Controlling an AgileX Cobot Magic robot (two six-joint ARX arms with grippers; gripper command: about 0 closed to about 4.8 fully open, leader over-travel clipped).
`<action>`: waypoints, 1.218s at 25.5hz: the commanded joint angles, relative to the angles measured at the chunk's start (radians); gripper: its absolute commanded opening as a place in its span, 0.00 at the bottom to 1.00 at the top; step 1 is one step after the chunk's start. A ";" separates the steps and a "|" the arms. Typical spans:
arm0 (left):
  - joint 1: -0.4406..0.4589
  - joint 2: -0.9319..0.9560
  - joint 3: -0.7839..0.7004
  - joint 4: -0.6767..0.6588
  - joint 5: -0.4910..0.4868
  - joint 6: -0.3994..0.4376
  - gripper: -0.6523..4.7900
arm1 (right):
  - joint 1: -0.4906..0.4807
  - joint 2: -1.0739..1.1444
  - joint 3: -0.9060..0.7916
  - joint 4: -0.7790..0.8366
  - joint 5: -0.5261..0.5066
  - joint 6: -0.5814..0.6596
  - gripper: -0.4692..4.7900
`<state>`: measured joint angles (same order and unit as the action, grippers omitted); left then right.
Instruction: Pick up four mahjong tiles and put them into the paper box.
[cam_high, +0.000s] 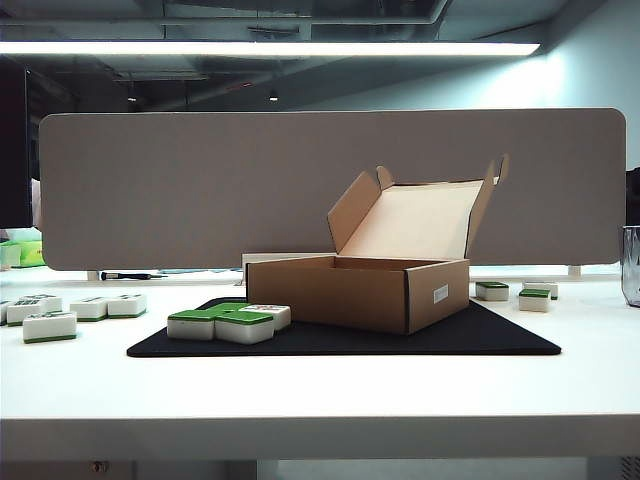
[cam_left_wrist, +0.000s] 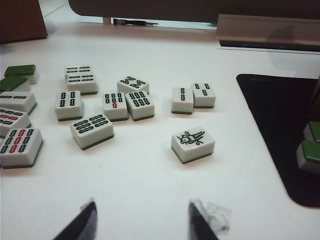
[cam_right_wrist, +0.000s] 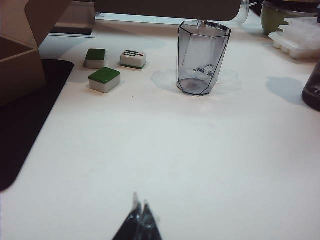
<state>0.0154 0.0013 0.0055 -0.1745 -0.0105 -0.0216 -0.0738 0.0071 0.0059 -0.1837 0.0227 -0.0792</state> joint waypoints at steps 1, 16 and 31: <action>0.001 0.000 0.000 -0.011 0.017 -0.021 0.53 | 0.000 -0.007 0.000 0.001 -0.003 0.000 0.09; 0.001 0.000 0.000 -0.011 0.019 -0.020 0.11 | 0.000 -0.007 0.000 0.003 -0.003 0.000 0.09; 0.001 0.000 0.000 -0.012 0.018 -0.021 0.11 | 0.001 -0.007 0.012 0.137 -0.071 0.114 0.09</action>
<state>0.0154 0.0013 0.0055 -0.1745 -0.0002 -0.0425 -0.0742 0.0071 0.0078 -0.0853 -0.0460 -0.0097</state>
